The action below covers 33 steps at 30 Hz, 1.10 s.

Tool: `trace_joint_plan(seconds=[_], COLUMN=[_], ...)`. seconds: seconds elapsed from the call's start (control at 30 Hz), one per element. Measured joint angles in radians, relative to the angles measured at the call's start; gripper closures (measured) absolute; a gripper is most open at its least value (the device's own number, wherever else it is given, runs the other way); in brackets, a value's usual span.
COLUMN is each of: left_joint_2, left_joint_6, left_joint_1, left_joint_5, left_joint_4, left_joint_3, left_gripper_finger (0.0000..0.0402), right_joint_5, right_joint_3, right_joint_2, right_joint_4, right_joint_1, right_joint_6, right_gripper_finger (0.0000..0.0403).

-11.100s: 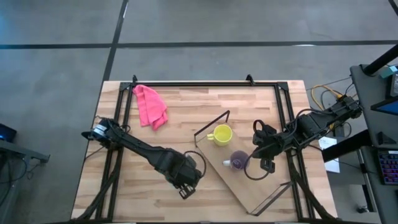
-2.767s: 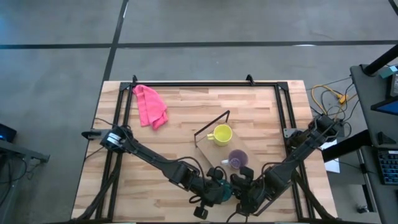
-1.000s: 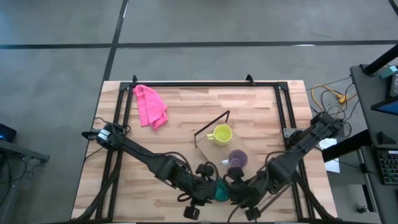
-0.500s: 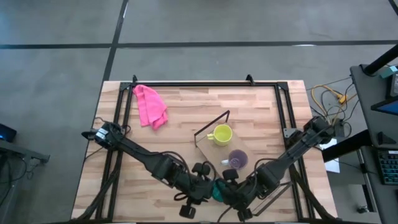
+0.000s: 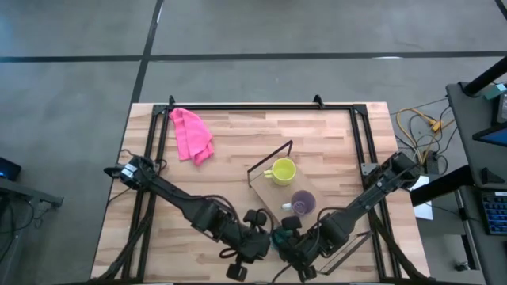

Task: Stack small to large cups/mugs on shelf
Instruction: Put the blue glass on the shelf

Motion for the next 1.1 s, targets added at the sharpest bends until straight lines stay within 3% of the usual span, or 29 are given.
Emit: trace_joint_plan(seconds=[0.1,0.33,0.73,1.1], left_joint_2=[0.0,0.0,0.0,0.0], left_joint_6=[0.0,0.0,-0.049,-0.05], left_joint_1=[-0.004,-0.01,-0.014,-0.017], left_joint_5=[0.0,0.0,0.0,0.0], left_joint_4=[0.0,0.0,0.0,0.0], left_joint_3=[0.0,0.0,0.0,0.0], left_gripper_finger=[0.0354,0.0354,0.0354,0.0354], right_joint_5=[0.011,-0.006,0.008,0.008], right_joint_3=[0.001,0.058,0.335,0.388], right_joint_2=[-0.005,-0.056,-0.066,-0.066], right_joint_4=[0.001,-0.028,-0.476,-0.726], right_joint_1=[0.0,0.003,0.01,0.038], right_joint_6=[0.021,0.166,0.236,0.414], right_gripper_finger=[0.0384,0.039,0.0391,0.0391])
